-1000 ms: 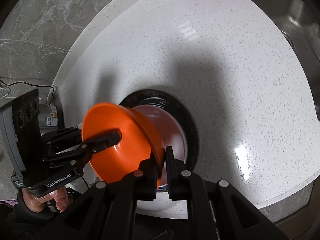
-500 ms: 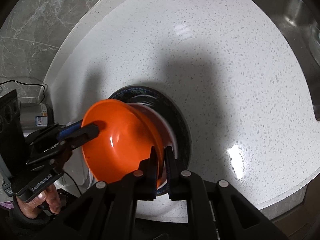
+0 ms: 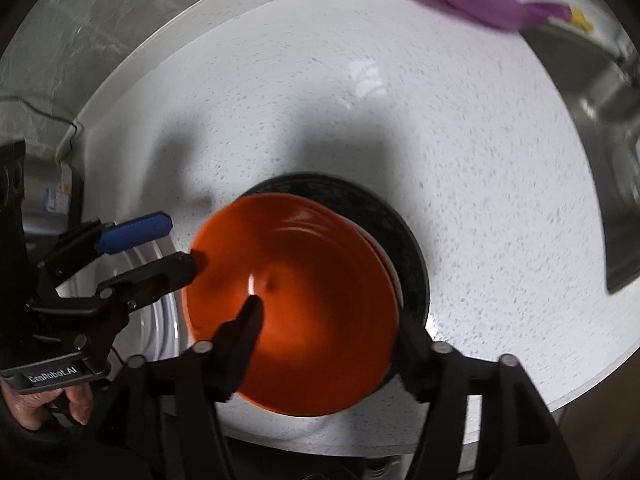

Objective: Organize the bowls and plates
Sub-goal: 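Lower the orange bowl into the white bowl and open both grippers, then close both grippers on the blue-and-white bowl rim holding the nested bowls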

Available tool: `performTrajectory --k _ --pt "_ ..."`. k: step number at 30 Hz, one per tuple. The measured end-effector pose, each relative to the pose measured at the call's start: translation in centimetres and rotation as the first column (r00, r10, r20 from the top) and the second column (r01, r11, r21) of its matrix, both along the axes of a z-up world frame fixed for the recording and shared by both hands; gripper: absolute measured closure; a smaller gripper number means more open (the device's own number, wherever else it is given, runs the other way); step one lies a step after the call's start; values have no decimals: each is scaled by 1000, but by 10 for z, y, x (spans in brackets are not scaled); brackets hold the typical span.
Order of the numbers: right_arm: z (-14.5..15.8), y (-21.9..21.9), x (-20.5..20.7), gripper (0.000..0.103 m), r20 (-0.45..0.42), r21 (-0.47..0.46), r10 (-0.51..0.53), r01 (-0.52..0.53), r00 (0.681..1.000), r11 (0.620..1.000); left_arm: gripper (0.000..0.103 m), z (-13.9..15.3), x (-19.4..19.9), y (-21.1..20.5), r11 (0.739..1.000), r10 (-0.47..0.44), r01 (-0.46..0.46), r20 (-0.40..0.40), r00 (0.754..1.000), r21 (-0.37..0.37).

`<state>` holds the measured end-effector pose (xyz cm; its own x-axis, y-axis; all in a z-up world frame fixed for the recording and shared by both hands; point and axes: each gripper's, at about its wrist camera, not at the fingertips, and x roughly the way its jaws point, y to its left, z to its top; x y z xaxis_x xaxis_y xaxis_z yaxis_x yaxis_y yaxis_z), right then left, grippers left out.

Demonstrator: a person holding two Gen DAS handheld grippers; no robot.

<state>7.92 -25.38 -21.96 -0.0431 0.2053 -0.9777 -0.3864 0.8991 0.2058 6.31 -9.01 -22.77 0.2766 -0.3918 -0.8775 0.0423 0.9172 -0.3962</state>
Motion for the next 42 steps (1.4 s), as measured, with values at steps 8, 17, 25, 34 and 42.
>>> performTrajectory --k 8,17,25,34,42 --pt "14 16 -9 22 123 -102 69 -56 990 993 49 -1 -5 7 1000 23 -23 6 1000 -6" --pt "45 -6 -14 22 212 66 -23 9 977 998 49 2 -12 13 1000 -4 3 22 1000 31" --pt "28 -100 -3 57 114 205 -214 188 970 961 49 -3 -10 10 985 -162 163 -11 987 63" --pt "-5 -116 -18 57 21 263 -228 215 973 941 49 -32 -3 -10 977 -200 206 -92 975 54" --pt "-21 -102 -9 57 20 238 -186 176 982 955 49 -47 7 -13 978 -179 189 -104 978 93"
